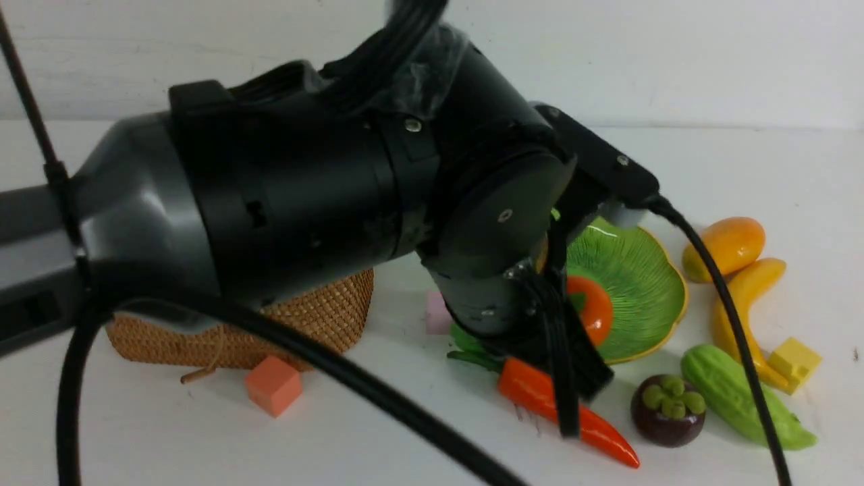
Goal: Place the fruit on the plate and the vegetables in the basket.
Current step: Use the left arm to grab a carrot and put it into the left basket
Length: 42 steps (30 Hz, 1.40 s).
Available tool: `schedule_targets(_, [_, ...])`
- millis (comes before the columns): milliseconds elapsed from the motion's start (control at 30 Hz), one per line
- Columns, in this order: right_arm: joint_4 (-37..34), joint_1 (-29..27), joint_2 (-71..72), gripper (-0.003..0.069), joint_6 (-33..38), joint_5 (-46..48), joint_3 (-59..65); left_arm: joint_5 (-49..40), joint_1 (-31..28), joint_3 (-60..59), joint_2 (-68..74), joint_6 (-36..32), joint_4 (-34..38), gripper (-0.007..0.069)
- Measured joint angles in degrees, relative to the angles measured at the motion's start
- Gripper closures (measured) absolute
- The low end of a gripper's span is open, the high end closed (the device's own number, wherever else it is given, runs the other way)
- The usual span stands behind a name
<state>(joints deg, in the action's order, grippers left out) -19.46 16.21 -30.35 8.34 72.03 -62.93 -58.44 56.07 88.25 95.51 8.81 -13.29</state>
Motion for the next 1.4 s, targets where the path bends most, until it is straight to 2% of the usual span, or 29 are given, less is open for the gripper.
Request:
schedule_targets(167, [-3.2, 0.0, 0.0, 0.0520, 2.7, 0.6, 0.0, -5.7, 0.8, 0.0, 0.4, -22.1, 9.1, 0.0638])
schedule_targets(267, [-3.6, 0.0, 0.0, 0.0520, 3.1, 0.6, 0.0, -4.4, 0.8, 0.0, 2.1, -31.3, 13.3, 0.0631])
schedule_targets(333, [-3.7, 0.0, 0.0, 0.0520, 3.3, 0.6, 0.0, -2.9, 0.8, 0.0, 3.0, -34.7, 14.6, 0.0611])
schedule_targets(400, [-3.8, 0.0, 0.0, 0.0519, 3.3, 0.6, 0.0, 1.6, 0.8, 0.0, 6.2, -42.9, 15.7, 0.0524])
schedule_targets(433, [-3.8, 0.0, 0.0, 0.0519, 3.3, 0.6, 0.0, 1.9, 0.8, 0.0, 6.5, -43.5, 15.7, 0.0505])
schedule_targets(500, [-3.8, 0.0, 0.0, 0.0518, 3.3, 0.6, 0.0, 5.4, 0.8, 0.0, 9.7, -50.2, 15.9, 0.0389])
schedule_targets(633, [-3.8, 0.0, 0.0, 0.0515, 3.3, 0.6, 0.0, 10.6, 0.8, 0.0, 15.2, -58.7, 15.8, 0.0166])
schedule_targets(733, [-3.8, 0.0, 0.1, 0.0513, 3.3, 0.6, 0.0, 14.7, 0.8, 0.0, 18.3, -61.2, 15.5, 0.0081])
schedule_targets(900, [-3.8, 0.0, 1.1, 0.0512, 3.3, 0.6, 0.0, 21.4, 0.4, 0.0, 21.4, -62.0, 14.2, 0.0057])
schedule_targets(1100, [-3.9, 0.0, 1.7, 0.0511, 3.3, 0.6, 0.0, 23.8, 0.3, 0.0, 23.5, -61.9, 10.3, 0.0118])
schedule_targets(1400, [-3.9, 0.0, 1.8, 0.0511, 3.3, 0.6, 0.0, 25.0, -0.9, 0.3, 24.7, -58.4, 9.1, 0.0213])
